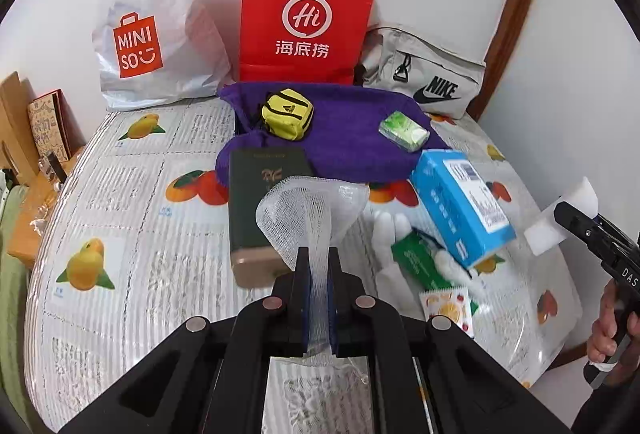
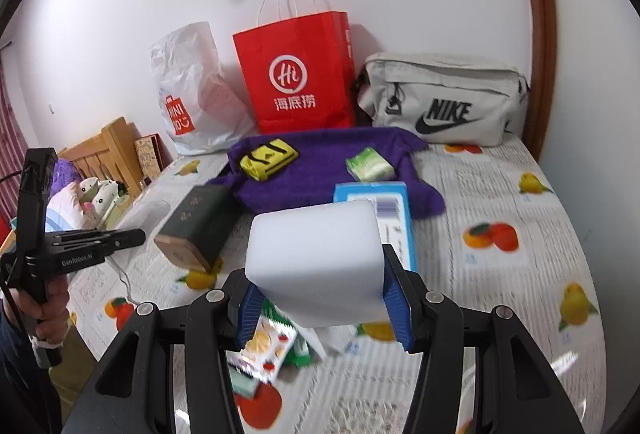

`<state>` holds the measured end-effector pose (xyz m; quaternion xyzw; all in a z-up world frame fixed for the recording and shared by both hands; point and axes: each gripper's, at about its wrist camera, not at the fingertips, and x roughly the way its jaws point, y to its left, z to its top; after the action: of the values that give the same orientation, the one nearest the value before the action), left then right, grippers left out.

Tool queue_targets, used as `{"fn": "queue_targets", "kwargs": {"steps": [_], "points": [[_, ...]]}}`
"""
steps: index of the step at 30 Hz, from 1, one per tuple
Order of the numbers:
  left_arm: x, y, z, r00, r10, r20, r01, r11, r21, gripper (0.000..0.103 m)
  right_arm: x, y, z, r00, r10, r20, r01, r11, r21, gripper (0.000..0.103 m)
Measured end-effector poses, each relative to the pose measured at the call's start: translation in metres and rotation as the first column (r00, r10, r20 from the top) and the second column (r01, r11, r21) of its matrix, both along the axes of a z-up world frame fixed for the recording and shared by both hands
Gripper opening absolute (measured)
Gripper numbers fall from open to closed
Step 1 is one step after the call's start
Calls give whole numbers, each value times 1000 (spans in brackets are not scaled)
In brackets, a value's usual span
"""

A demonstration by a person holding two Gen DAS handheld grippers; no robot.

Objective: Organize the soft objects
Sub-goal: 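Carry the mesh bag with the left gripper while the right carries the foam block toward the towel, then lower and release the mesh bag with the left gripper while the right releases the foam block on the towel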

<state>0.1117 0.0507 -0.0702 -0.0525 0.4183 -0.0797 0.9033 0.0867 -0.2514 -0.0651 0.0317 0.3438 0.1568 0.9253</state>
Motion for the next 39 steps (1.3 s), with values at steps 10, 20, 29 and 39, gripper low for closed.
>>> {"fn": "queue_targets", "kwargs": {"steps": [10, 20, 29, 39], "points": [[47, 3, 16, 999, 33, 6, -33, 999, -13, 7, 60, 11, 12, 1000, 10, -14, -9, 999, 40, 53], [90, 7, 16, 998, 63, -6, -64, 997, -33, 7, 116, 7, 14, 999, -19, -45, 23, 997, 80, 53], [133, 10, 6, 993, 112, -29, -113, 993, -40, 7, 172, 15, 7, 997, -7, -76, 13, 996, 84, 53], [186, 15, -10, 987, 150, -61, -154, 986, -58, 7, 233, 33, -19, 986, 2, -168, 2, 1000, 27, 53]]}}
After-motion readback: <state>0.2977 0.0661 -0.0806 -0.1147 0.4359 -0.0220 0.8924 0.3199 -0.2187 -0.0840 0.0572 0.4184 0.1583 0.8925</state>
